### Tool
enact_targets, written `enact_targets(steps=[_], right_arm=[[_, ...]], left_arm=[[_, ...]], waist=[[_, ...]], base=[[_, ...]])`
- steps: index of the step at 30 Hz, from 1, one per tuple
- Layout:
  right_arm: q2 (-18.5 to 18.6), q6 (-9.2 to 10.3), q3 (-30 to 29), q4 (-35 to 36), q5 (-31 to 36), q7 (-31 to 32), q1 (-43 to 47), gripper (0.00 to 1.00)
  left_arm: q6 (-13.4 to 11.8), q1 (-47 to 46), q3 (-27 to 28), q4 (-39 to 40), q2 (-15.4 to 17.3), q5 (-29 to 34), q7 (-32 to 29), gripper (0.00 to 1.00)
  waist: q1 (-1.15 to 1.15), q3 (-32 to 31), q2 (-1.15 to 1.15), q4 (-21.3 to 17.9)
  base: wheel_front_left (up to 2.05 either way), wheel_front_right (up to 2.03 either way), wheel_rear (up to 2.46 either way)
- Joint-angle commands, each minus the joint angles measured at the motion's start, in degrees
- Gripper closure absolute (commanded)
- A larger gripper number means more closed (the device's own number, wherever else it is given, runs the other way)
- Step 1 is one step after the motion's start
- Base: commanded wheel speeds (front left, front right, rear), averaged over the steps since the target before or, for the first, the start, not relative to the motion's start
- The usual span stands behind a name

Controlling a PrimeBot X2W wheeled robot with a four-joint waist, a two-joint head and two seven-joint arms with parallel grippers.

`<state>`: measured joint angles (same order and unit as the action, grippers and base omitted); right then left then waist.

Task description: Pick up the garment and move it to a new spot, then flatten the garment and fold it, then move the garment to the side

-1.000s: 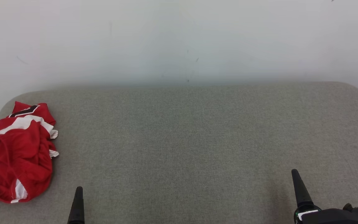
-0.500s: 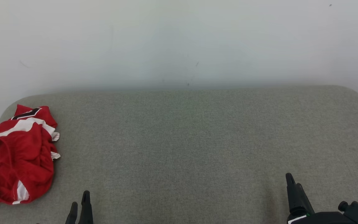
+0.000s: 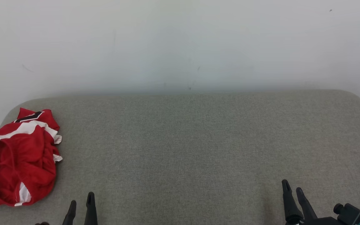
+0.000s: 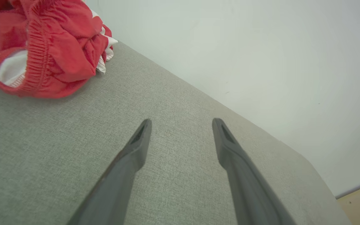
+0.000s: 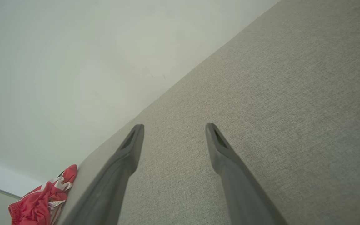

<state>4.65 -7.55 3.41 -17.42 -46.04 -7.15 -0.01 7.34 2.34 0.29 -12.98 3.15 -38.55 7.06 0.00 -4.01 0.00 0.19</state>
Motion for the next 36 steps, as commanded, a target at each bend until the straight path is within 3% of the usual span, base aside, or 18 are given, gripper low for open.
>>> enact_targets(steps=[1,18,36], right_arm=[[0.5,0.06,0.2,0.2,1.7,-0.5,-0.2,0.0],[0.0,0.08,0.0,-1.0,11.6,-2.7,0.6,0.0],[-0.6,0.09,0.1,-1.6,19.6,-3.6,1.4,0.0]], left_arm=[[0.1,0.1,-0.1,0.9,0.5,2.0,0.7,0.0],[0.1,0.5,-2.1,0.7,1.8,14.0,3.3,0.0],[0.2,1.4,-2.7,-0.9,1.5,22.3,5.7,0.0]], waist=[[0.0,-0.1,0.0,0.0],[0.0,-1.1,0.0,0.5],[0.0,-2.1,0.0,0.1]], base=[[0.0,0.0,0.0],[0.0,0.0,0.0],[0.0,0.0,0.0]])
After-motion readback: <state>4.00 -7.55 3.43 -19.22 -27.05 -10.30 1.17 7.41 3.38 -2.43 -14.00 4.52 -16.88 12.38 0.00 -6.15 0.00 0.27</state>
